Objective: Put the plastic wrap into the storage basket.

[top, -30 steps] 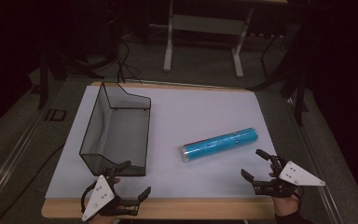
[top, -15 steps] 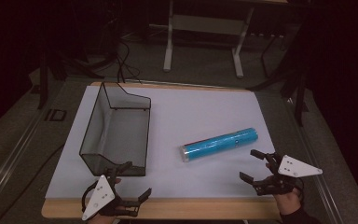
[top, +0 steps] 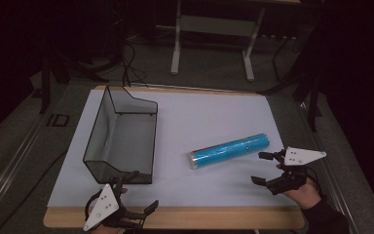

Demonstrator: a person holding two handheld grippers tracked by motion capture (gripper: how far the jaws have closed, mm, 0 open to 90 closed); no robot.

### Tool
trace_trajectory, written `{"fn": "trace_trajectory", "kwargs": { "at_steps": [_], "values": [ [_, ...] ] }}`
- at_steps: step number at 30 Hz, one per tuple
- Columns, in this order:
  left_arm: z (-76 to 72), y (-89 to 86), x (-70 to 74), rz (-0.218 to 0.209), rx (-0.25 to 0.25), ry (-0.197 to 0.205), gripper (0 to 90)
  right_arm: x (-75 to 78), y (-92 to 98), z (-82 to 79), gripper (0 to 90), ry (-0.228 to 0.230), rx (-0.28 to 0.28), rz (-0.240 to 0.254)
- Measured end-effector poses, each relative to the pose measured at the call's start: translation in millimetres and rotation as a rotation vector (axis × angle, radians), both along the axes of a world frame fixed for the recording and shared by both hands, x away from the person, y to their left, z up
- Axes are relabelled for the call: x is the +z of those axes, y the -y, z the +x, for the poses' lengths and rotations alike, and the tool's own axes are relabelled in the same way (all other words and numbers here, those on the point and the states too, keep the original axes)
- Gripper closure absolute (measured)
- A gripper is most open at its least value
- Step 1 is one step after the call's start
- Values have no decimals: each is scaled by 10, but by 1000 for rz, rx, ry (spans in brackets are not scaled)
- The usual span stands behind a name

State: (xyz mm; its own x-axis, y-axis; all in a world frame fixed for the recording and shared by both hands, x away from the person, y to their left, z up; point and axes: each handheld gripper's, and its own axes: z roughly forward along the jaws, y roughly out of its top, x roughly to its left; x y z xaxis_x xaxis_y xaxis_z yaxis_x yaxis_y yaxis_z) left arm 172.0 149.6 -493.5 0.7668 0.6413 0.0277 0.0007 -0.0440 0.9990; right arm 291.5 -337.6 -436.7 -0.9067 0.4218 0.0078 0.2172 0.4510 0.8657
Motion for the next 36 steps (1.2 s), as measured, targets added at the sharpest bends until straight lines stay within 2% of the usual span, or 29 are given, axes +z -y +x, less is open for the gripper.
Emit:
{"fn": "trace_trajectory", "kwargs": {
  "at_steps": [2,3,7,11,13,18,19,21,22,25,28,32,36],
  "values": [
    [3,-3,-1,-1,-1,-2,34,24,-5,32,101,-5,18,-48],
    [5,-4,-1,1,0,-3,34,34,-12,65,101,-41,46,-73],
    [3,-3,0,-1,-3,-3,34,46,-60,139,101,-75,65,-163],
    [3,-4,-2,3,-7,-7,34,65,-100,246,102,-106,110,-211],
    [5,-8,-1,1,-7,-9,34,71,-125,293,101,-94,110,-243],
    [9,-16,-1,-1,-7,-14,34,62,-220,412,103,-110,125,-351],
    [7,-15,0,1,-7,-13,34,58,-240,436,104,-127,132,-364],
    [4,-13,1,3,-9,-12,33,58,-275,468,131,-125,134,-389],
    [3,-12,0,5,-10,-12,33,60,-289,483,131,-138,141,-394],
    [6,-8,-1,6,-13,-13,33,74,-335,515,131,-109,146,-409],
    [10,-8,-3,6,-13,-15,32,87,-395,560,131,-105,164,-438],
    [12,-7,-5,9,-13,-17,32,98,-496,627,130,-67,180,-516],
    [13,-9,-7,7,-12,-22,33,125,-594,666,142,-23,184,-569]
  ]
}}
